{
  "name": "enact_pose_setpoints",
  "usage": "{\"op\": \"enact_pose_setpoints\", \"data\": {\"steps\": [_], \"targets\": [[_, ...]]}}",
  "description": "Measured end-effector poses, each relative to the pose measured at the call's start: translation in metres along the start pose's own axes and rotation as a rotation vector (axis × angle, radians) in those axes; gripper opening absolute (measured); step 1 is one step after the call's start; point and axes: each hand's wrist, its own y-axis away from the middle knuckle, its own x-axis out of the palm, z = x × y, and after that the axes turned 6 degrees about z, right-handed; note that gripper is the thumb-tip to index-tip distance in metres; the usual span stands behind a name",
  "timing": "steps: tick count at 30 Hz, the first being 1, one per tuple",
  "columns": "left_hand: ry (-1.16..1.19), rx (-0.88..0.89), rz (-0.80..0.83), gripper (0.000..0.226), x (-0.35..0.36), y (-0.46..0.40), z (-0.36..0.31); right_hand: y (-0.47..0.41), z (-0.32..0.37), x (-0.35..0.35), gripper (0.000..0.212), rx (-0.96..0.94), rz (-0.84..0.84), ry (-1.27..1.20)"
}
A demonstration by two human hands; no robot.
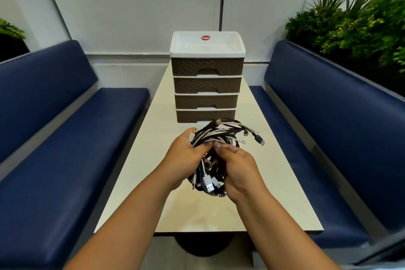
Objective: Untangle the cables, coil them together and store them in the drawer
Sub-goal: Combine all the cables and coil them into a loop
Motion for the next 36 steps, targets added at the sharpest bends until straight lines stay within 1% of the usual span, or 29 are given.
{"op": "enact_pose_setpoints", "data": {"steps": [2,4,6,8,12,15,18,21,22,24,26,27,29,31,32,33,34,36], "targets": [[0.015,0.004,0.031,0.008,-0.007,-0.001,0.002,0.006,0.001,-0.004,0.025,-0.037,0.07,0.105],[0.022,0.012,0.019,0.005,-0.014,-0.001,0.003,0.012,0.005,-0.01,0.031,-0.033,0.19,0.167],[0.039,-0.007,-0.034,0.009,-0.018,-0.002,0.004,0.017,0.014,-0.014,0.03,-0.033,0.29,0.293],[0.067,-0.038,-0.105,0.014,-0.018,-0.003,0.007,0.021,0.023,-0.018,0.027,-0.035,0.338,0.421],[-0.077,-0.025,-0.209,0.011,-0.016,-0.009,0.014,0.035,0.031,-0.016,0.027,-0.047,0.39,0.69],[-0.2,-0.031,-0.25,0.009,-0.015,-0.01,0.016,0.049,0.03,-0.014,0.024,-0.082,0.418,0.892],[-0.193,-0.044,-0.243,0.012,-0.017,-0.01,0.014,0.061,0.037,-0.018,0.023,-0.169,0.395,1.052],[-0.164,-0.039,-0.236,0.012,-0.019,-0.008,0.008,0.075,0.054,-0.022,0.029,-0.279,0.397,1.199],[-0.165,-0.035,-0.228,0.012,-0.019,-0.008,0.005,0.08,0.06,-0.023,0.031,-0.307,0.415,1.278],[-0.187,-0.039,-0.187,0.012,-0.021,-0.006,-0.002,0.088,0.073,-0.024,0.032,-0.352,0.44,1.533],[-0.234,-0.044,-0.109,0.012,-0.023,-0.003,-0.007,0.091,0.09,-0.03,0.028,-0.398,0.416,1.765],[-0.255,-0.043,-0.067,0.01,-0.024,-0.001,-0.009,0.09,0.101,-0.035,0.025,-0.417,0.392,1.83],[-0.278,-0.033,0.019,0.008,-0.028,0.004,-0.015,0.087,0.124,-0.049,0.022,-0.421,0.377,1.867],[-0.277,-0.009,0.107,0.004,-0.03,0.012,-0.024,0.081,0.143,-0.066,0.018,-0.407,0.387,1.846],[-0.269,0.009,0.14,0.005,-0.031,0.016,-0.029,0.076,0.149,-0.075,0.018,-0.41,0.375,1.842],[-0.258,0.023,0.166,0.011,-0.03,0.019,-0.035,0.067,0.153,-0.085,0.019,-0.433,0.343,1.873],[-0.239,0.033,0.183,0.016,-0.03,0.022,-0.041,0.057,0.153,-0.093,0.022,-0.482,0.296,1.935],[-0.199,0.056,0.222,0.02,-0.028,0.027,-0.052,0.037,0.146,-0.108,0.039,-0.674,0.201,2.034]]}}
